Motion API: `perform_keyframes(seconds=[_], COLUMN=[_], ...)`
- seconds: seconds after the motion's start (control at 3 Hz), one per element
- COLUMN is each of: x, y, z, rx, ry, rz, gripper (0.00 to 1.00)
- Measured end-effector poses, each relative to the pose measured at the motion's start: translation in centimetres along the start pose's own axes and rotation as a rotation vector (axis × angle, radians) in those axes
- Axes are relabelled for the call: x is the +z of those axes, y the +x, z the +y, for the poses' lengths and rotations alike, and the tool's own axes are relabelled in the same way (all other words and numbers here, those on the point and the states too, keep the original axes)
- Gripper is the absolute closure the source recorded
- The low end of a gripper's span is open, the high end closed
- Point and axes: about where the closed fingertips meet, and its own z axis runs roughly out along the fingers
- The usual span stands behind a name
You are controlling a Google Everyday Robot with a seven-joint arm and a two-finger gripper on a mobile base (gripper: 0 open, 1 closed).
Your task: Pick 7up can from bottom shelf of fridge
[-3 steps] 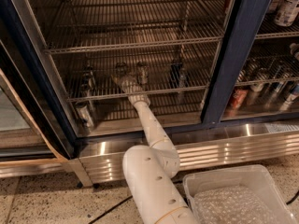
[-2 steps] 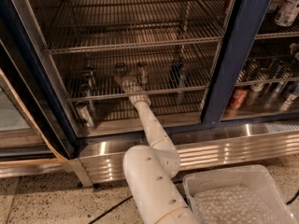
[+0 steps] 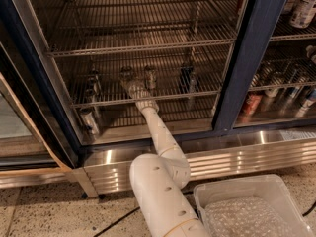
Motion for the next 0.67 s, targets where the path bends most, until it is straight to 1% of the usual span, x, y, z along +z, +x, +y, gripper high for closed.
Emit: perform_keyframes(seconds=[0.33,0.67], x=[0.1,0.1], y=[0.0,-0.7], z=[0.4,1.7], rx=[0.002,0.035], ry=[-0.008,-0.052], rz=[-0.004,-0.034], gripper=[1.0,1.0])
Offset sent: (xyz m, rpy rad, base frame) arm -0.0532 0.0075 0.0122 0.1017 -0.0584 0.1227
